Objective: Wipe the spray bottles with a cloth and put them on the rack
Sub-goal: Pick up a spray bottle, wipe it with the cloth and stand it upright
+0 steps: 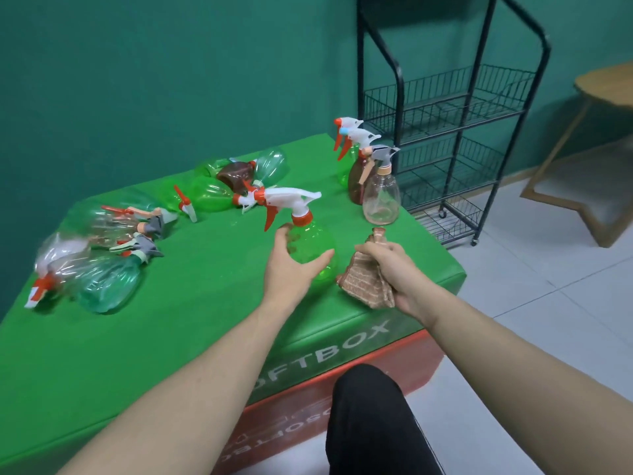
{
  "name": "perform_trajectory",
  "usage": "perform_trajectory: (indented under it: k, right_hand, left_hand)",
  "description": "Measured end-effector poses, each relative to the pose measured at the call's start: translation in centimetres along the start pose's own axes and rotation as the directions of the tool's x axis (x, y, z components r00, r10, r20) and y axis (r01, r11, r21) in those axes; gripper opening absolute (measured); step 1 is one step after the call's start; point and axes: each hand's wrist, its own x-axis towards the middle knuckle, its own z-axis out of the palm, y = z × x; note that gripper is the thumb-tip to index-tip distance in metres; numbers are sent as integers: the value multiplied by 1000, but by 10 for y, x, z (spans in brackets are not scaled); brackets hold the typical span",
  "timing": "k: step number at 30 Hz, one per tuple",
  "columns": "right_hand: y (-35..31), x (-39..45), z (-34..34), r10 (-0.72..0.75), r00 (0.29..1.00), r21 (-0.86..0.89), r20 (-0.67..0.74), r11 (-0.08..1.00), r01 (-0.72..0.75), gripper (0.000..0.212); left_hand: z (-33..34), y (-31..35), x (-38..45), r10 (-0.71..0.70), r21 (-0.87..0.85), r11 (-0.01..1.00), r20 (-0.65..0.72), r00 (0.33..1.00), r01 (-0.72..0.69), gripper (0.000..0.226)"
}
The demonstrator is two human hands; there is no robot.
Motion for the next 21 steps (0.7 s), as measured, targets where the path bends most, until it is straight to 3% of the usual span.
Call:
perform_trajectory:
  k: [4,10,16,21]
  right_hand:
    - [-13,7,-50,-16,997,58,-77,998,20,53]
    - [-23,13,-106,21,993,160,-112,987,-3,20]
    - [-25,17,-139,111,991,208,-74,974,-94,29]
    - [-24,22,-151,95,993,185,-68,979,-81,20]
  left_hand:
    - [47,21,11,3,4,1000,75,997,-3,92]
    - [114,48,28,38,46,998,135,990,-44,94]
    - [159,57,41,53,60,996,160,986,-64,87]
    - [178,59,49,42,72,996,138,990,-52,91]
